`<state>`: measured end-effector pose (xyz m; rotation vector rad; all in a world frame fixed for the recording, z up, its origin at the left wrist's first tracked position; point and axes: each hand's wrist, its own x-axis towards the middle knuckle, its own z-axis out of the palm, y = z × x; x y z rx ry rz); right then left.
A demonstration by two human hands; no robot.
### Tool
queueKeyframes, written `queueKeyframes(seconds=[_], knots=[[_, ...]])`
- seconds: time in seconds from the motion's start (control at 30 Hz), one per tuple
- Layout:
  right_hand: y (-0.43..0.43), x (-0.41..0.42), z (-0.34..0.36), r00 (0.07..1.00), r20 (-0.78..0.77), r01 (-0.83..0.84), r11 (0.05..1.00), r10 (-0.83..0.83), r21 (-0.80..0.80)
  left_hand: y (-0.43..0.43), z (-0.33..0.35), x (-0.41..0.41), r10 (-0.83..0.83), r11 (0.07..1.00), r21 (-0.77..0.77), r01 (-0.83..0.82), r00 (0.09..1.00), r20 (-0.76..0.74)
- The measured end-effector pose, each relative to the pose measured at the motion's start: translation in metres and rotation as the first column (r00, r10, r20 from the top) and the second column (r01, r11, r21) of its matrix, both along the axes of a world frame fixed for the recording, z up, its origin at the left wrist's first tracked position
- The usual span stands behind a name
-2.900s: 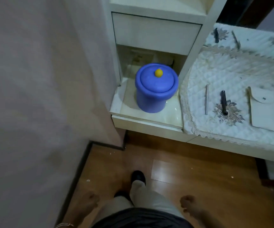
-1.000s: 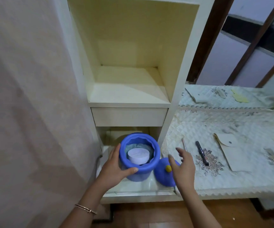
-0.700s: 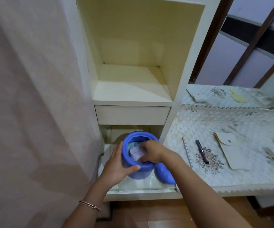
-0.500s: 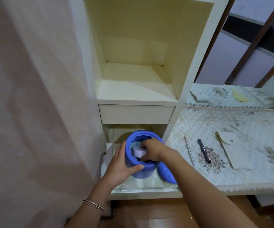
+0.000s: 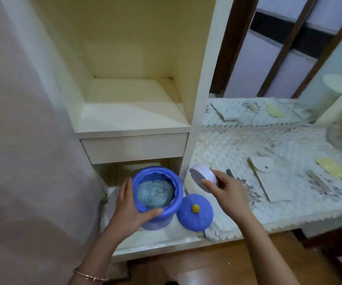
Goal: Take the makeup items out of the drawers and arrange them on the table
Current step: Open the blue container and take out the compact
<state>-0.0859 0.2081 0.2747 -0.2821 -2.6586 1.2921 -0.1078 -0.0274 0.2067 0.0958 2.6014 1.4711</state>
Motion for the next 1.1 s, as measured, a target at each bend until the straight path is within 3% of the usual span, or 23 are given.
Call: queueKeyframes(seconds=[0.13, 0.4, 0.5, 0.6, 0.7, 0.8, 0.97, 1.1], knots=[[0.033, -0.032, -0.032, 0.991, 0.111, 0.065, 0.988, -0.08, 0.137, 0.005, -0.001, 0.004, 0.025, 0.999, -0.024, -0.024, 0.999, 0.039], [0.047, -0.101, -0.103, 0.962, 0.23, -0.232, 0.89, 0.149, 0.392, 0.006, 0.011, 0.008, 0.08, 0.973, -0.218, -0.07, 0.996, 0.036], [0.047, -0.094, -0.118, 0.945, 0.259, -0.29, 0.882, 0.201, 0.372, 0.006, 0.01, 0.008, 0.079, 0.965, -0.254, -0.068, 0.996, 0.031], [0.049, -0.082, -0.127, 0.963, 0.221, -0.219, 0.925, 0.154, 0.31, 0.006, 0.009, 0.009, 0.092, 0.963, -0.259, -0.081, 0.995, 0.032], [0.045, -0.06, -0.117, 0.981, 0.163, -0.131, 0.982, 0.108, 0.138, 0.006, 0.008, 0.01, 0.093, 0.967, -0.242, -0.084, 0.995, 0.026], [0.036, -0.031, -0.115, 0.959, 0.205, -0.208, 0.978, 0.197, 0.03, 0.007, 0.008, 0.009, 0.091, 0.974, -0.213, -0.082, 0.995, 0.031], [0.029, -0.002, -0.134, 0.944, 0.182, -0.304, 0.941, 0.275, 0.152, 0.008, 0.008, 0.011, 0.087, 0.982, -0.17, -0.084, 0.996, 0.011], [0.024, -0.004, -0.115, 0.968, 0.149, -0.224, 0.96, 0.2, 0.169, 0.007, 0.008, 0.012, 0.08, 0.988, -0.134, -0.079, 0.997, 0.006]])
